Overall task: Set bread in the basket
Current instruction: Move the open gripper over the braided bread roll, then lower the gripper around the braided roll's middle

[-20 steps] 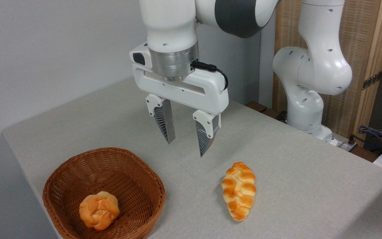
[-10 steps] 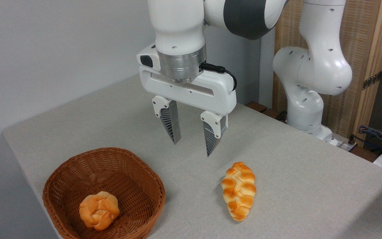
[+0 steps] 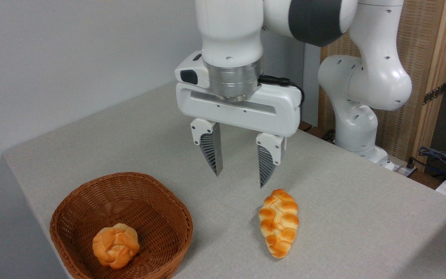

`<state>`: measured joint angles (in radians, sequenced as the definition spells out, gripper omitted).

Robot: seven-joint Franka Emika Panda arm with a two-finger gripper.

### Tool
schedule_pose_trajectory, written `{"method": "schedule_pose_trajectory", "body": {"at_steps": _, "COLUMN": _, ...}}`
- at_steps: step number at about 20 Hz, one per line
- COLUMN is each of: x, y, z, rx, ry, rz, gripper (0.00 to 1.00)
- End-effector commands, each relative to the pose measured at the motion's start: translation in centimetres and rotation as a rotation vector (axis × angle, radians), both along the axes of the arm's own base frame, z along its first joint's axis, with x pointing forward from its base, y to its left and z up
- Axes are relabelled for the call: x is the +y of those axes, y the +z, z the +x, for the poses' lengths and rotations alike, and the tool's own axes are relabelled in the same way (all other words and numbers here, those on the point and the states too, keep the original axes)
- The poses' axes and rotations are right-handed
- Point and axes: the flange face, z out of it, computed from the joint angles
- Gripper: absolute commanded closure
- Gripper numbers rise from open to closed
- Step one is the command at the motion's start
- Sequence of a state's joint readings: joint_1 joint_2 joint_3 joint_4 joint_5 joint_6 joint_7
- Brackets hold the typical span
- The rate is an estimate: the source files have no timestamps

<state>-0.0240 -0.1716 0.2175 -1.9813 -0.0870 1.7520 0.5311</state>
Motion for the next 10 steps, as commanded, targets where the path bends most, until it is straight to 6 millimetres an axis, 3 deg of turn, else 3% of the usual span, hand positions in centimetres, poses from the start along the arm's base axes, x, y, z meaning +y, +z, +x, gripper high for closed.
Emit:
{"method": "schedule_pose_trajectory", "body": {"at_steps": 1, "x": 0.6, "y": -0.8, "z": -1.2, "rx": 0.029, "ry": 0.019, "rz": 0.006, "gripper": 0.0}}
{"method": "schedule_pose_trajectory", "body": {"at_steps": 4, "x": 1.0, "y": -2.8, "z": -2.0, "rx": 0.073, "ry": -0.009, "rz": 0.073, "gripper": 0.0}}
{"method": "schedule_pose_trajectory", "body": {"at_steps": 10, "x": 1.1, "y": -5.0, "z": -2.5, "rx": 0.096, "ry": -0.022, "rz": 0.092, "gripper": 0.0}}
